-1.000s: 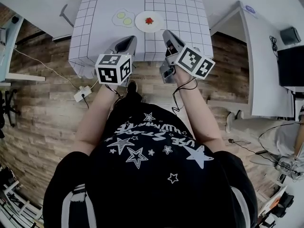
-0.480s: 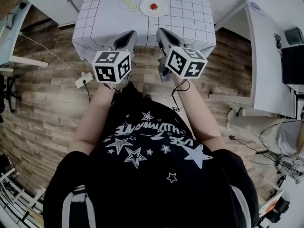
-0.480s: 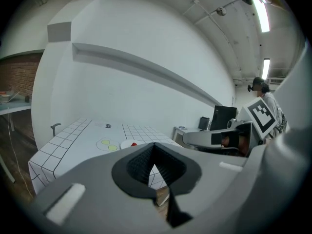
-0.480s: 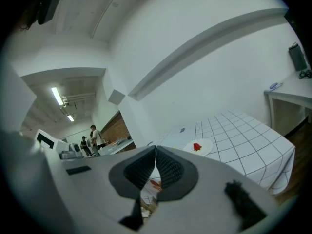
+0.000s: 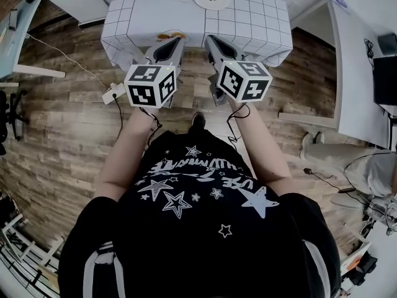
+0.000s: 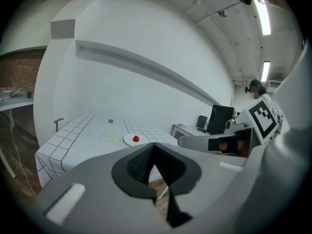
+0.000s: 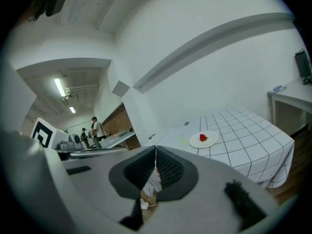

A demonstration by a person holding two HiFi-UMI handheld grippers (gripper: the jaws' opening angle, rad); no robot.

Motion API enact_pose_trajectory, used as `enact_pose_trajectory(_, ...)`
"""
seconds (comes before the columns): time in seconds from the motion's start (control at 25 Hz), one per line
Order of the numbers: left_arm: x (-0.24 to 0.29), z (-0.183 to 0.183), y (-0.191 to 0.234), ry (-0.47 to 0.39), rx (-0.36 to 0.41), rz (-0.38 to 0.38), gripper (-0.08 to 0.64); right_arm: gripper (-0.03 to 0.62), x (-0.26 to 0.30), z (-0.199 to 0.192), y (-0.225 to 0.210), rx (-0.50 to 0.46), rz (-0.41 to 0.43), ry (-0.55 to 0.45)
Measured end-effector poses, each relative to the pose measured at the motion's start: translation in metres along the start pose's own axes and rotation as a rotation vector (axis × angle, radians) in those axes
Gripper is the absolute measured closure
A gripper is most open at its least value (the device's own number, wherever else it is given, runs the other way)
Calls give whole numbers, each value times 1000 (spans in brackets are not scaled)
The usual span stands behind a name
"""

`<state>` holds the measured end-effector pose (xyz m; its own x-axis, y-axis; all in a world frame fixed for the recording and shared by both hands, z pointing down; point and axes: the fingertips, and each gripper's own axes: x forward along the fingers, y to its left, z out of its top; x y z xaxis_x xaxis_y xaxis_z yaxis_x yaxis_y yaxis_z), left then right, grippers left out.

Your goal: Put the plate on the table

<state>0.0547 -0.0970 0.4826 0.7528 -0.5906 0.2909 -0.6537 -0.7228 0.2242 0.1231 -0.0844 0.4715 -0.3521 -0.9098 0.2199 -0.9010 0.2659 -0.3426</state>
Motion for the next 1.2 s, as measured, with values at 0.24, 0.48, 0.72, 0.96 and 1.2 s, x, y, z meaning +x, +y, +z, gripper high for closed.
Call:
enact_pose_trajectory(0.24,-27,-12,-1,-1,-35,-29,551,578,-5,-22,36,-21,-18,31)
enact_pose_trajectory(0.48,-59,-18,5,-20,-8,-43,551,580,-17,-33,63,-33,-34,25)
enact_pose_trajectory(0.72,-102,-24,-7,-51,2,-61,551,579,-42,-42,97,-47,-52,4)
enact_pose_trajectory(0.96,-142,-44,-24,-52,16,-86,551,580,-70,-64,133,-56,-58,7)
enact_pose_trajectory(1.2,-167,-51,-37,-66,33,-94,551,580,-93,-70,152,-75,-66,-8)
